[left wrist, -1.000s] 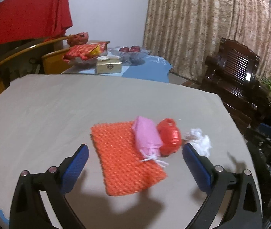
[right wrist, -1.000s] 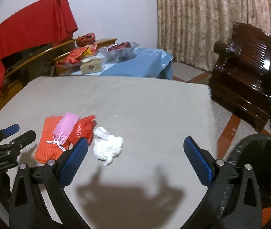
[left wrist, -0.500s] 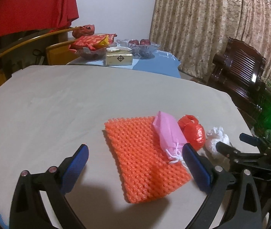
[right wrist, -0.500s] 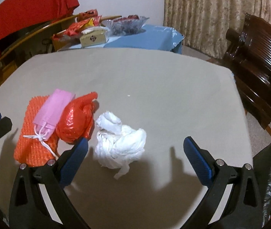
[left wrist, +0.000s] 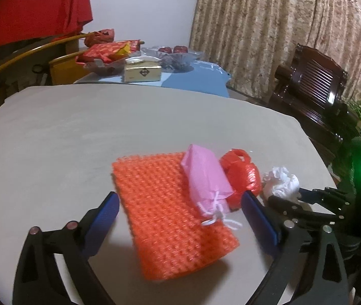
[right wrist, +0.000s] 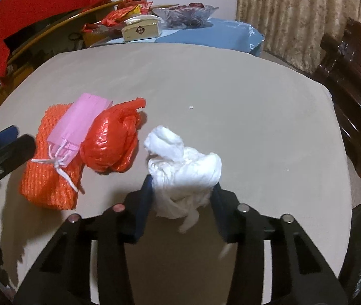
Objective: Collect trash
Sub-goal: 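Grasp the white crumpled tissue with the right tool, then grasp the pink mesh bag with the left tool and lift it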
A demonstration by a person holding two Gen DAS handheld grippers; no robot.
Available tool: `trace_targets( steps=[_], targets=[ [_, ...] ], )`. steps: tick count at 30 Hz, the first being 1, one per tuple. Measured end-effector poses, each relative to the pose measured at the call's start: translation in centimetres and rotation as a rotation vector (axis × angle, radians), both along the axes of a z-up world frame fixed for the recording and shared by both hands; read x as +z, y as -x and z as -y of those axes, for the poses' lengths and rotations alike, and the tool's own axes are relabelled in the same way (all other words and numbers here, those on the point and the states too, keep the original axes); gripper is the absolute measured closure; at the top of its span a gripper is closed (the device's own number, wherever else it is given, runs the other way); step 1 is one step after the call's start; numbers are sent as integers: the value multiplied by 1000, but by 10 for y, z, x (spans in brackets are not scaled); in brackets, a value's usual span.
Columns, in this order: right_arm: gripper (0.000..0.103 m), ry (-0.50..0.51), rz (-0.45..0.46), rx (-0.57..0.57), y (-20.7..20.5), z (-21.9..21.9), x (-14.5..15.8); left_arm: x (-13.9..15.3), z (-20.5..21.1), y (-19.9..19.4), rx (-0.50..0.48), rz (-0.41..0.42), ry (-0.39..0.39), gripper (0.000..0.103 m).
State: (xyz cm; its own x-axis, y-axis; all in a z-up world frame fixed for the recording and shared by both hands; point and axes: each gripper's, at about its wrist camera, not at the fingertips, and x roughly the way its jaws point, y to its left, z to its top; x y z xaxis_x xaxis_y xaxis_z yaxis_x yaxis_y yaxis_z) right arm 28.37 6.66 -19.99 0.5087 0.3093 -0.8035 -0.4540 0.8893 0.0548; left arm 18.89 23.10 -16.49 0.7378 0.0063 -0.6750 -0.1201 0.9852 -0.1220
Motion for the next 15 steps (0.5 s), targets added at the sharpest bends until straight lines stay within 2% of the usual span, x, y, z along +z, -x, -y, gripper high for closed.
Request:
trace_targets(
  steps=[3,9,11,13,15],
  targets=[
    [63,-18,0,-27,0,12,4,-4,7,-8,-10,-6,0,16],
    [62,-33,-2,-62,-1,31,8,-14,15,-26,-21,-27,-10,34],
    [62,-36,-2,-65,-1,34,8,-19,17,-33,-30,-46,-11,46],
    [62,-39,-3,-68,0,38,9,-23,19,-37,-38,-59,-13,66],
    [62,-41,-4,-72,2,42,10,-24,22,-37,-47,-66,-13,81]
  ],
)
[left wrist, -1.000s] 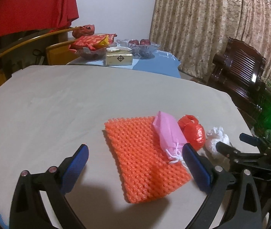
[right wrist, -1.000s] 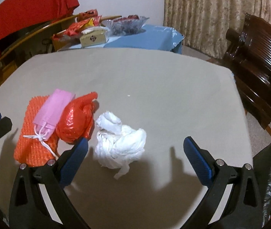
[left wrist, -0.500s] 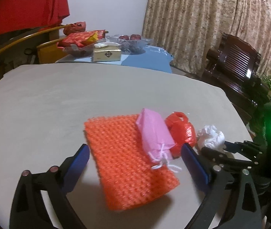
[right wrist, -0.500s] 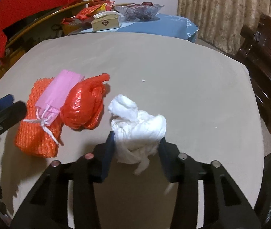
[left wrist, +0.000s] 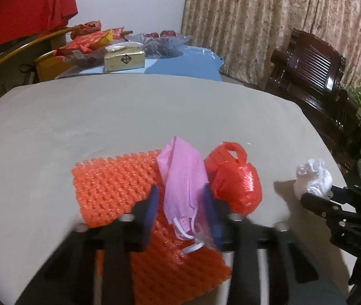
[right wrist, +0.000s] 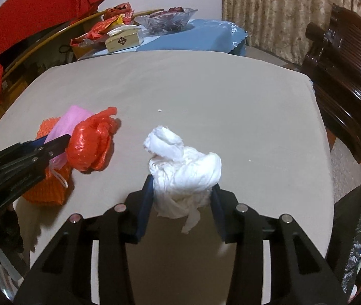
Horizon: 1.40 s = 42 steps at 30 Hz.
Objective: Collect trash
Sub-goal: 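Grasp the pink mesh bag with the left tool and lift it, then carry the pink bag and tissue with both tools over the bin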
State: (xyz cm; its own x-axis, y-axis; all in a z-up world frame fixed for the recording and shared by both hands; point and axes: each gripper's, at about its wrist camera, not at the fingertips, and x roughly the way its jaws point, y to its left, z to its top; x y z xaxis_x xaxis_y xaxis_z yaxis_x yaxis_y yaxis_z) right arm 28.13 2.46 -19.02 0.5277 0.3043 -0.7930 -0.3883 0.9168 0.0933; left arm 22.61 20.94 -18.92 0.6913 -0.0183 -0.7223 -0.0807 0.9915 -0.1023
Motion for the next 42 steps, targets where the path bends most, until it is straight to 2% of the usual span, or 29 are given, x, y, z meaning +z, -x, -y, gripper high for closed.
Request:
trace_targets(
  steps=[1,4,16,31,42],
  targets=[
    [62,-1,-1,-2,1,0,0,0,1,1,0,1,-1,88],
    [62,-12,-4,-4,3,3,2,7,1,8,2,31,6,91],
    [62,-67,48,8,23,11,36,63,4,45,6,157,31,91],
    [62,-127,134,28,74,41,103,100,41,86,-46,181,30,91],
    [62,-135,158,-5,115,80,121,113,82,111,-106,198,36,91]
  ],
)
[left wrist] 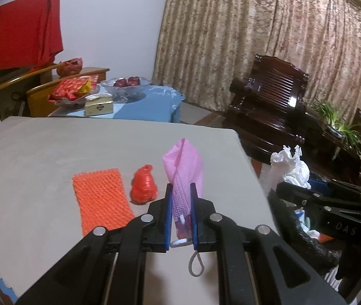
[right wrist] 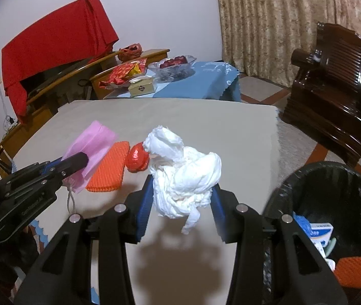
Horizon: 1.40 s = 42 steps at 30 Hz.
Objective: Collect trash
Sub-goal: 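Carry the pink bag and tissue with both tools over the bin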
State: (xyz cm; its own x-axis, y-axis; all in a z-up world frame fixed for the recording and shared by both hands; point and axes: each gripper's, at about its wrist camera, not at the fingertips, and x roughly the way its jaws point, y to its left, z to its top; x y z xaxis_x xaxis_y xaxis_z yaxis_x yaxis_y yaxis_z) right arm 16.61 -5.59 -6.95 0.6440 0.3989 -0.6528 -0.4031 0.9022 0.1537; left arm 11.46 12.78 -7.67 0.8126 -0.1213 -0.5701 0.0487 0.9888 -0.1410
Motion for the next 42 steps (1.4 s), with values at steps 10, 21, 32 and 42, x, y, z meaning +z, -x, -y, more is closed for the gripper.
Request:
trace_targets(
  steps=[10,21,32,42],
  targets=[
    [62,5,26,-71,31,47,8,9,47,14,-84,7,-8,91],
    [62,15,58,-189,59,104,14,17,101,19,-193,20,4,91],
    [62,28,88,-337,75,172,17,21,158,17,-330,39,-1,91],
    [62,54,102,-404,81,210,15,17,205,5,-414,41,7,91]
  ],
)
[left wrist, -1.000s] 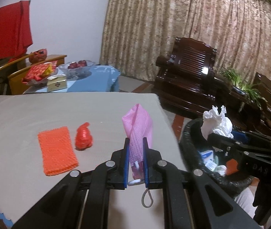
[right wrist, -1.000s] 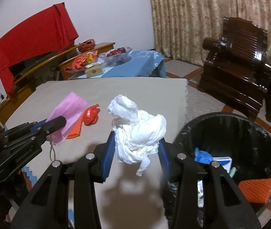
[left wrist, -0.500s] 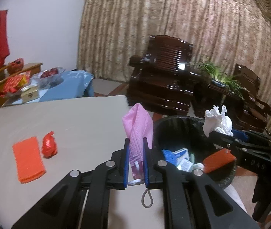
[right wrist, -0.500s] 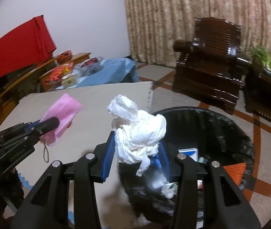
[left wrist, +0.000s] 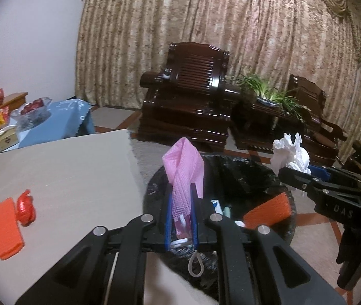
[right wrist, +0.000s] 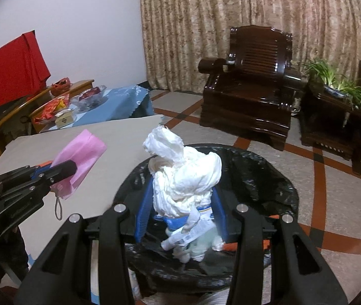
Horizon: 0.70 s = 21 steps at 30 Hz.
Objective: Collect trash
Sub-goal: 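Carry the pink bag and tissue with both tools over the bin, then open both tools to drop the pink bag and tissue into the bin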
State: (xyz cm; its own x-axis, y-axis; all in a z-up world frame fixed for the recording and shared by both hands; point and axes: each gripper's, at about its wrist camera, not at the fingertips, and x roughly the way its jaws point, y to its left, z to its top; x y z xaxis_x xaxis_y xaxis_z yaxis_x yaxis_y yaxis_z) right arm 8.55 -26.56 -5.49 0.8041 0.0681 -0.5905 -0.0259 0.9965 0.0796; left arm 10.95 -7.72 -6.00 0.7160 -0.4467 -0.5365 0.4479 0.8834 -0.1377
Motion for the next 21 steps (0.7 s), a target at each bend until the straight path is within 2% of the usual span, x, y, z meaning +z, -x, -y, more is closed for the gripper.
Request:
trace_targets(
  steps=[7,17,20,21],
  targets=[
    [61,-1,-6,-55,-1,26,-9,-4,36,-17,-53,-9,-5,91],
    [61,-12,-43,-118,-13,53,-31,-25,74,-33,-109,-37,-32,91],
    [57,-5,-58,-126,-16,57,-38,-30,80,-39,-121,-58,-27,86],
    [55,0,-62,-127,-17,57,-40,-30,80,-41,-127,-66,-25,78]
  ],
)
